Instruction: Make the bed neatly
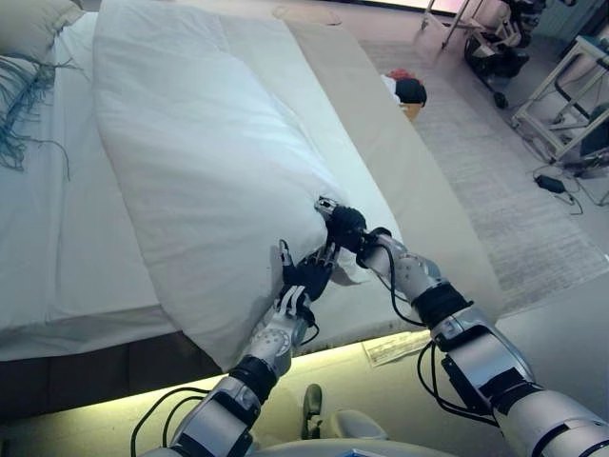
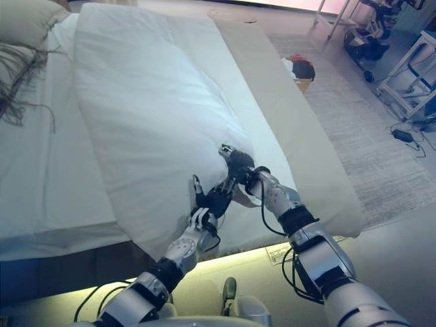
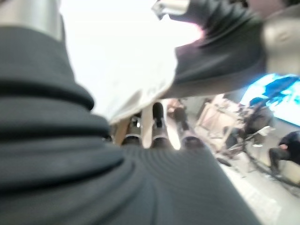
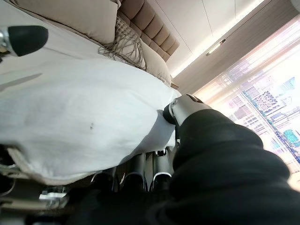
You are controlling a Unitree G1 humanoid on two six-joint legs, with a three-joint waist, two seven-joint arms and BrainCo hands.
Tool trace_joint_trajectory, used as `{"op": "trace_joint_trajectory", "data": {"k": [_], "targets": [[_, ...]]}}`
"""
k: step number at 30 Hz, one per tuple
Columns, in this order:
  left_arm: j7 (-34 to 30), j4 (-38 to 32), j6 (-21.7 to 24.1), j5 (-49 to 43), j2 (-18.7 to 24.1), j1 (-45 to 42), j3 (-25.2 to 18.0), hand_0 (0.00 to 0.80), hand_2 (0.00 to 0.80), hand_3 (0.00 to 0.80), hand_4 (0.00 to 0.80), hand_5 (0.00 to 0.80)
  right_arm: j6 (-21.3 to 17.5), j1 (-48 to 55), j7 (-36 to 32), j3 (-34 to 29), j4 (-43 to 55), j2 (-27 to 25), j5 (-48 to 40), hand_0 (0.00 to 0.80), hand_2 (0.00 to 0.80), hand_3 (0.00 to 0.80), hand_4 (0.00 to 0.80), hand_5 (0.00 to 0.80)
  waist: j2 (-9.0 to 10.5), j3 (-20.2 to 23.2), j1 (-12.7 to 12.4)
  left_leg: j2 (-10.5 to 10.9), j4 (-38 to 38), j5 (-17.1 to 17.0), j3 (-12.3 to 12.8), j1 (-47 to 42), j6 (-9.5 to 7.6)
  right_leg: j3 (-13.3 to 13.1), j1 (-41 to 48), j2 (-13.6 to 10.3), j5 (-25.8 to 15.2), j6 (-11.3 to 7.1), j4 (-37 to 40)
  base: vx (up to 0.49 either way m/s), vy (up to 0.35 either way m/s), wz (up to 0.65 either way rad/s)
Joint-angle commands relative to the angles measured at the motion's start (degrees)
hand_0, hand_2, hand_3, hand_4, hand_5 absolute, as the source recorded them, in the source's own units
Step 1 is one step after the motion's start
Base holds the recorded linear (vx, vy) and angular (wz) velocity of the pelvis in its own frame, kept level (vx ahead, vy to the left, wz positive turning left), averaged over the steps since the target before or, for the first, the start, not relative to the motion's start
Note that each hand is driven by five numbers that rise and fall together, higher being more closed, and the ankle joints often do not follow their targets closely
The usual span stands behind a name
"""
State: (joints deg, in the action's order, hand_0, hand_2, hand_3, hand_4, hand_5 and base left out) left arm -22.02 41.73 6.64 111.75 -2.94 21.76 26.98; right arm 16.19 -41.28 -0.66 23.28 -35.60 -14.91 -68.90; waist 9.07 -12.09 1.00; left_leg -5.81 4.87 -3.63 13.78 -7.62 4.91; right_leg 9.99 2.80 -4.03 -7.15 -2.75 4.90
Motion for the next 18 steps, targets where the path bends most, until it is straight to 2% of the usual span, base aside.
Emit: {"op": "trace_joint_trajectory", "data": {"k": [1,6,12,18], "targets": [[1.12,2.27,2.7,1.25,-6.83,4.76,0.52,0.0,0.0,0.0,0.0,0.0,-3.69,-3.11,-1.17,-2.1,6.25,-4.45,-3.31,0.8,0.8,0.8,0.8,0.8,-0.97,4.03,1.76,-4.33,-0.92,2.05,-2.68,2.17,2.48,2.19,2.28,-2.42,5.37,-4.15,-2.69,-0.043,-0.007,0.02],[4.11,1.84,7.65,1.25,-7.51,3.95,1.46,0.0,0.0,0.0,0.0,0.0,-4.37,-3.19,-0.87,-2.09,4.42,-4.71,-4.02,0.8,0.8,0.8,0.8,0.8,-1.61,4.09,1.08,-4.23,-0.5,1.7,-3.63,2.46,2.68,3.35,2.63,-2.67,5.3,-4.19,-2.25,-0.024,-0.002,0.05],[5.94,2.4,9.34,1.25,-7.35,2.47,1.88,0.0,0.0,0.0,0.0,0.0,-4.65,-2.5,-1.13,-2.98,3.81,-4.99,-3.75,0.8,0.8,0.8,0.8,0.8,-1.84,4.25,0.44,-4.18,-0.5,1.56,-4.4,2.88,2.8,4.4,2.75,-2.75,5.55,-4.09,-2.37,-0.012,-0.017,0.1],[6.93,3.13,10.82,1.25,-5.9,1.08,0.45,0.0,0.0,0.0,0.0,0.0,-4.4,-2.44,-0.74,-3.0,3.91,-6.43,-4.77,0.8,0.8,0.8,0.8,0.8,-1.99,4.13,-0.09,-4.17,-0.33,1.32,-4.9,2.94,2.95,4.93,2.96,-2.64,5.5,-4.06,-2.16,-0.01,-0.008,0.04]]}}
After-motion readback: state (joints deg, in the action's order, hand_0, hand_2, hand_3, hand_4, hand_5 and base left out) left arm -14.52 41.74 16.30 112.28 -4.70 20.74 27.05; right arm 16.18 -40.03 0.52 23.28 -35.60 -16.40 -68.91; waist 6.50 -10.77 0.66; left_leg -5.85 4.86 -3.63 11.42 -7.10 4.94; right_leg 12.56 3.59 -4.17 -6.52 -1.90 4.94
